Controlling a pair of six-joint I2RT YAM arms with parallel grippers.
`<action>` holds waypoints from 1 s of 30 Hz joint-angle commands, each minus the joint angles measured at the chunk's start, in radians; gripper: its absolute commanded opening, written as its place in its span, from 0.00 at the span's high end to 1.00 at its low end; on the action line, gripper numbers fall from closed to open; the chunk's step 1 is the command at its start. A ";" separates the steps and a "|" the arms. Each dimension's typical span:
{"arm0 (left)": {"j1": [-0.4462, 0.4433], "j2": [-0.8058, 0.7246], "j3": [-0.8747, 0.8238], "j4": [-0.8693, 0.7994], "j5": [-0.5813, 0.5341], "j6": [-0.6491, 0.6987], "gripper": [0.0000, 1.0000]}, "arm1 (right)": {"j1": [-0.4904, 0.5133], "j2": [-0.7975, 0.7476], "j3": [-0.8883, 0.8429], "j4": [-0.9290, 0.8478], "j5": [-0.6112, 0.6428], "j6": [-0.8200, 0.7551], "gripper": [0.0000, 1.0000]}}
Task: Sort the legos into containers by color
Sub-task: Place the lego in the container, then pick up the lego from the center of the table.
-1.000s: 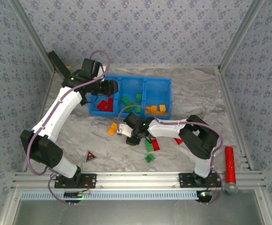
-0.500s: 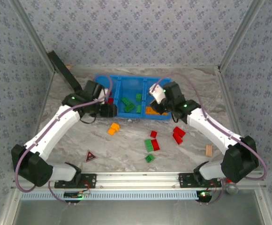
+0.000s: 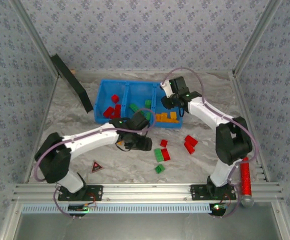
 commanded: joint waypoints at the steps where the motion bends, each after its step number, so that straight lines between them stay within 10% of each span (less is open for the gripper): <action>1: -0.032 0.063 0.052 0.040 0.020 -0.062 0.33 | -0.011 0.062 0.064 0.000 0.014 0.041 0.73; 11: -0.089 0.263 0.339 -0.081 -0.121 0.096 0.33 | -0.027 0.085 0.069 0.012 -0.040 0.072 0.34; 30: -0.111 0.553 0.597 -0.142 -0.141 0.215 0.33 | -0.126 -0.376 0.000 -0.131 -0.196 0.205 0.25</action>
